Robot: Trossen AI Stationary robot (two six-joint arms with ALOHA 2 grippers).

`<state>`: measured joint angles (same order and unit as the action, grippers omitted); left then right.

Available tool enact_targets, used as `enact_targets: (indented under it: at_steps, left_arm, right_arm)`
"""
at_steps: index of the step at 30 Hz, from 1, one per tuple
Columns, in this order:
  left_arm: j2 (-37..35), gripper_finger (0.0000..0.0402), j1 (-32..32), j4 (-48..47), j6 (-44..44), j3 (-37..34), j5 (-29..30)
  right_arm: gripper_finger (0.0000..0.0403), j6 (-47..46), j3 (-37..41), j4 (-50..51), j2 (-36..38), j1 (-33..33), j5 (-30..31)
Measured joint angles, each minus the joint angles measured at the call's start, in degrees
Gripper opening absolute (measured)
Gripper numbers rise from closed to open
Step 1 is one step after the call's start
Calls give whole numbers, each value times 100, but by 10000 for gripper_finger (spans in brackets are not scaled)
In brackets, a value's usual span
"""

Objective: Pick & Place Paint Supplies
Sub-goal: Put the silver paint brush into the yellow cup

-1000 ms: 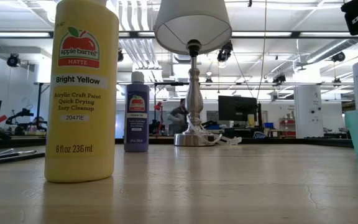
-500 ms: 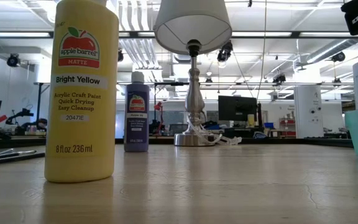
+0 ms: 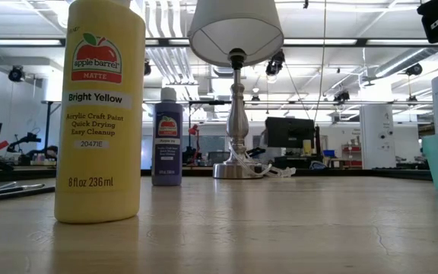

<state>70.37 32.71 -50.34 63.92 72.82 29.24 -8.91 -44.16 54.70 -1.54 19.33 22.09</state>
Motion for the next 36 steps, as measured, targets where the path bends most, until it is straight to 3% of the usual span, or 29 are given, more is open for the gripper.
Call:
enact_targets:
  at_steps: [8,27,36]
  left_arm:
    - [0,89,-5,-750,911,0,306]
    - [0,89,-36,-905,1738,-199,474]
    - [0,89,-86,-1016,1740,-291,469]
  right_arm:
    - [8,0,0,0,0,1,0]
    - [8,-1,0,0,0,2,0]
    - [8,0,0,0,0,2,0]
